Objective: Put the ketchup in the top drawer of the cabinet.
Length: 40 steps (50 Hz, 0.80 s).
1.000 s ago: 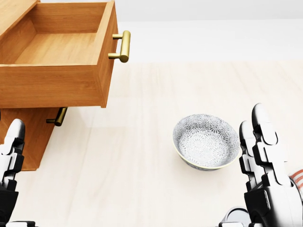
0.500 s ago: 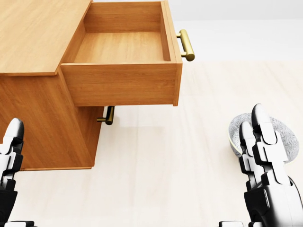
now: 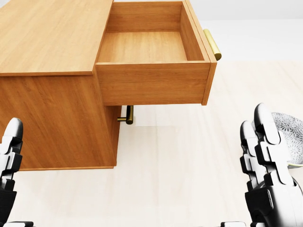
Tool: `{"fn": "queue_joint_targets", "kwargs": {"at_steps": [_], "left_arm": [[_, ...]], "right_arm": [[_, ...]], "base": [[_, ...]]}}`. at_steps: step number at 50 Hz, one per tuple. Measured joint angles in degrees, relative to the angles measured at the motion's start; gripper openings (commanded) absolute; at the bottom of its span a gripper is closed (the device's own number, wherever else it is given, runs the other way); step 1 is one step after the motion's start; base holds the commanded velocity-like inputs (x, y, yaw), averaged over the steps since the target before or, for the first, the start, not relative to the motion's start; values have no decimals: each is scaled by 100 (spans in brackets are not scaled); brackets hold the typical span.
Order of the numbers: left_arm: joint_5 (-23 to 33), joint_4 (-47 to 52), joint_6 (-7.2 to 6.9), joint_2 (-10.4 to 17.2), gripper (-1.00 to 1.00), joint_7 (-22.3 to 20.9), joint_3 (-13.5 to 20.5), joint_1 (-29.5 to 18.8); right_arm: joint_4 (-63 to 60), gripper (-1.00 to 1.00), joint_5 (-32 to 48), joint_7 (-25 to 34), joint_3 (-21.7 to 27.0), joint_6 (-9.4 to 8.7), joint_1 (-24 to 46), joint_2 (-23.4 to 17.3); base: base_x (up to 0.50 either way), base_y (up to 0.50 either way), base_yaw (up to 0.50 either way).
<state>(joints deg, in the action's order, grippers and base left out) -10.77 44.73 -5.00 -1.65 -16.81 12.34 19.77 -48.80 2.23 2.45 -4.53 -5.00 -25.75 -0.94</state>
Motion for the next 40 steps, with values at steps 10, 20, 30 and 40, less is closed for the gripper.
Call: {"fn": "queue_joint_targets", "kwargs": {"at_steps": [10,20,30,40], "left_arm": [[-10,14,0,-4,100,-7,-6,9],[-14,2,0,-3,100,-4,8,-14],[-49,32,0,-1,100,-6,61,-32],[-70,48,0,-9,100,-15,104,-45]], "right_arm": [[-11,100,-178,71,100,0,-3,32],[-151,100,-310,170,282,0,-60,57],[-1120,100,-367,732,1064,0,-120,139],[-1120,100,-2472,-119,2590,0,-225,-1721]], "base": [[19,0,0],[0,0,0],[0,0,0],[0,0,0]]}}
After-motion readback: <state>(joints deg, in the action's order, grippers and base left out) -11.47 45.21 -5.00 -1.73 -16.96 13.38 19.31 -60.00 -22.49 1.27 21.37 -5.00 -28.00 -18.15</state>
